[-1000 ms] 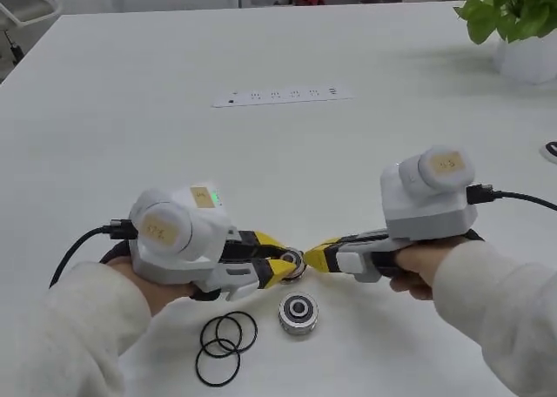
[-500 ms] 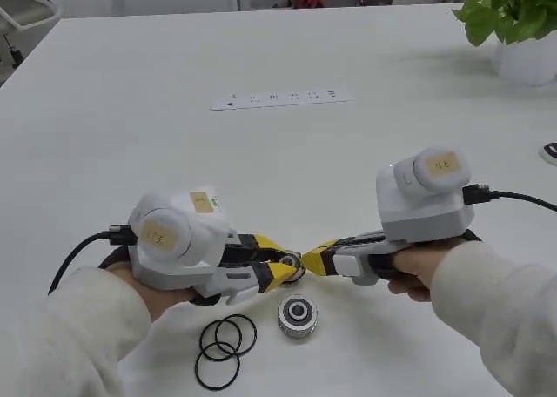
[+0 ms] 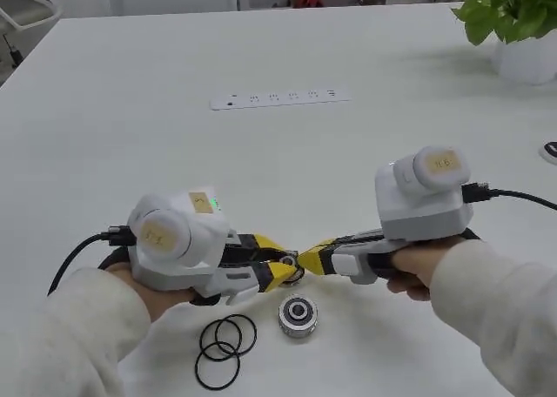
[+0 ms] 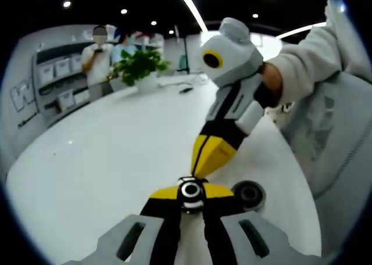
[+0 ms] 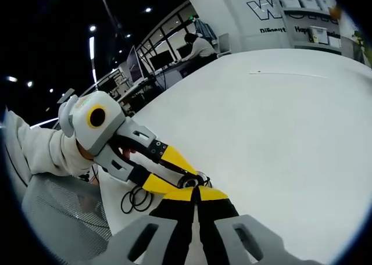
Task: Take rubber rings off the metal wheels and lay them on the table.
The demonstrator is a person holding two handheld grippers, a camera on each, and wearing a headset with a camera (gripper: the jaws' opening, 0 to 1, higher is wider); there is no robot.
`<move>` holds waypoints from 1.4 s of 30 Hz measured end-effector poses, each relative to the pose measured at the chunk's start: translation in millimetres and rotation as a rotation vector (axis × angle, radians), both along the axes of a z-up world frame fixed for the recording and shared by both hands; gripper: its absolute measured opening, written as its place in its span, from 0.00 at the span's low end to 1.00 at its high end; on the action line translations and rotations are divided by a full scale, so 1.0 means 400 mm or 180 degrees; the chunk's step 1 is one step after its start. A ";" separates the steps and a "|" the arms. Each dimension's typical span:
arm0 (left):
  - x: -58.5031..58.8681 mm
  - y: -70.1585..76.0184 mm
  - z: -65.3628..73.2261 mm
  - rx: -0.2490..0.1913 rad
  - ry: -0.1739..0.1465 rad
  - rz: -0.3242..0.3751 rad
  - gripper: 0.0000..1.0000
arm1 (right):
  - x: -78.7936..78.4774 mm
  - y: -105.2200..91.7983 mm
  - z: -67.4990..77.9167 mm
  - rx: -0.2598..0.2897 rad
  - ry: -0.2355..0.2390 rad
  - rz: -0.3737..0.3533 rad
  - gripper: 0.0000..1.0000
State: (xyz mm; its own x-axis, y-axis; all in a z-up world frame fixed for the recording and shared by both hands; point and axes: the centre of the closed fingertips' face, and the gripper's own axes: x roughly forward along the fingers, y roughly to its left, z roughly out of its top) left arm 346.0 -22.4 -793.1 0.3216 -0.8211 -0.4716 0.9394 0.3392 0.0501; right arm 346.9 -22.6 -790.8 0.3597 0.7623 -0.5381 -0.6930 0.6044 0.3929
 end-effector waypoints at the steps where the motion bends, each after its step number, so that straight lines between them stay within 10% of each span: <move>1: 0.000 0.000 0.000 -0.0001 0.0000 0.0000 0.14 | 0.000 0.000 0.000 0.0000 -0.0004 0.0003 0.00; 34: -0.002 0.014 0.010 0.0000 0.0014 0.0025 0.16 | 0.015 -0.002 0.020 0.0017 -0.0065 -0.0050 0.00; 42: 0.005 0.043 0.054 -0.0016 0.0040 0.0080 0.43 | 0.017 -0.001 0.020 0.0026 -0.0052 -0.0063 0.00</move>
